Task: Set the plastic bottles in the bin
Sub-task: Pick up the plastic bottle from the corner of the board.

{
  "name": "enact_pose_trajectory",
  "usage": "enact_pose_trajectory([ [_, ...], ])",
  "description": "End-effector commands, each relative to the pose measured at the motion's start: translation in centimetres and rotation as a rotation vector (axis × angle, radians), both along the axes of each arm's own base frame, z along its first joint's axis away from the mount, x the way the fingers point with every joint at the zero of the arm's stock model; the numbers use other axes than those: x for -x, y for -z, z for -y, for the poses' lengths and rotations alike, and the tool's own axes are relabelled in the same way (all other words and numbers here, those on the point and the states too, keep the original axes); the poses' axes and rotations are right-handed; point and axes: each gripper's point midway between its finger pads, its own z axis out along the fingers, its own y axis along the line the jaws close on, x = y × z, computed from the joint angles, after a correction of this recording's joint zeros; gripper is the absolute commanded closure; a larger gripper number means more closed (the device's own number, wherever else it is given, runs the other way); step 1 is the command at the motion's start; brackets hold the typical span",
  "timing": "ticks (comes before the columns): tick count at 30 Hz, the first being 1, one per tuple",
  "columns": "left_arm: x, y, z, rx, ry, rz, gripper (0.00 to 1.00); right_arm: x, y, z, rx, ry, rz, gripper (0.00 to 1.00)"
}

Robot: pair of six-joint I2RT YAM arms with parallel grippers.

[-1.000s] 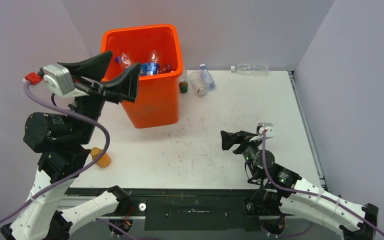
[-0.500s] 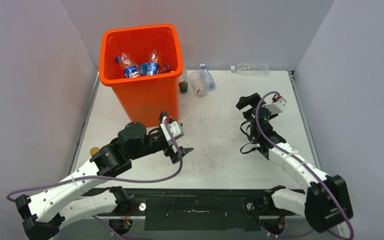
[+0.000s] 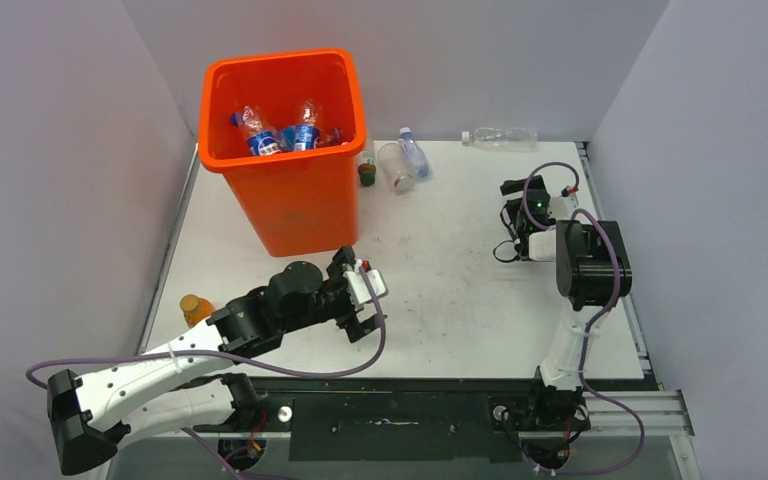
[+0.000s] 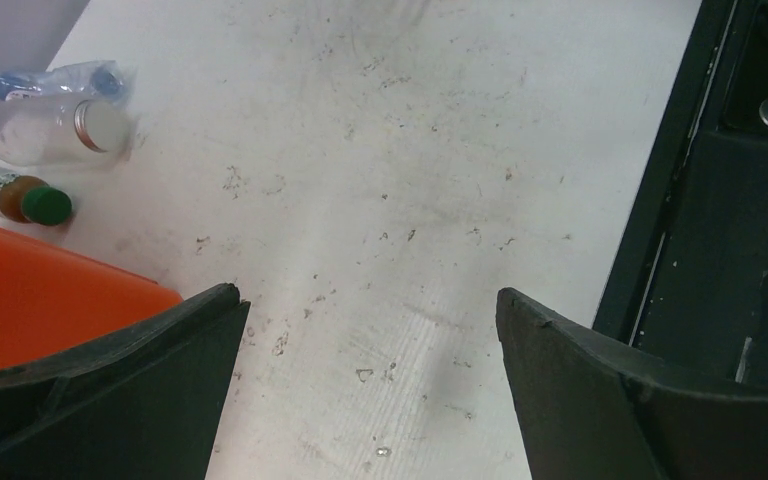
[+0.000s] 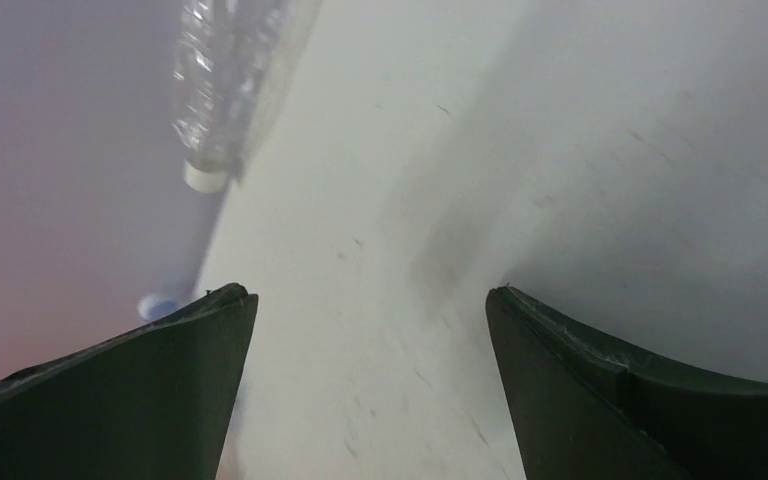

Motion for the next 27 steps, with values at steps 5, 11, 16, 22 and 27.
enact_pose_trajectory([
  [5, -2.1, -0.4, 0.4, -0.014, -0.114, 0.011, 0.04, -8.2, -2.5, 0.9, -0.097, 0.003, 0.235, 0.10],
  [11, -1.6, -1.0, 0.5, 0.044, -0.086, 0.039, 0.04, -11.1, -0.3, 2.9, -0.153, 0.067, 0.287, 0.10],
  [16, -1.9, 0.0, 0.5, 0.005, -0.092, 0.034, 0.04, -14.5, 1.5, 3.0, -0.101, 0.040, 0.205, 0.10],
  [22, -1.9, 0.3, 0.6, -0.006, -0.095, 0.031, 0.04, -16.1, 3.7, 3.7, -0.198, 0.060, 0.192, 0.10],
  [27, -2.0, 0.6, 0.6, -0.013, -0.099, 0.031, 0.04, -17.4, 4.8, 3.7, -0.268, 0.064, 0.185, 0.10],
])
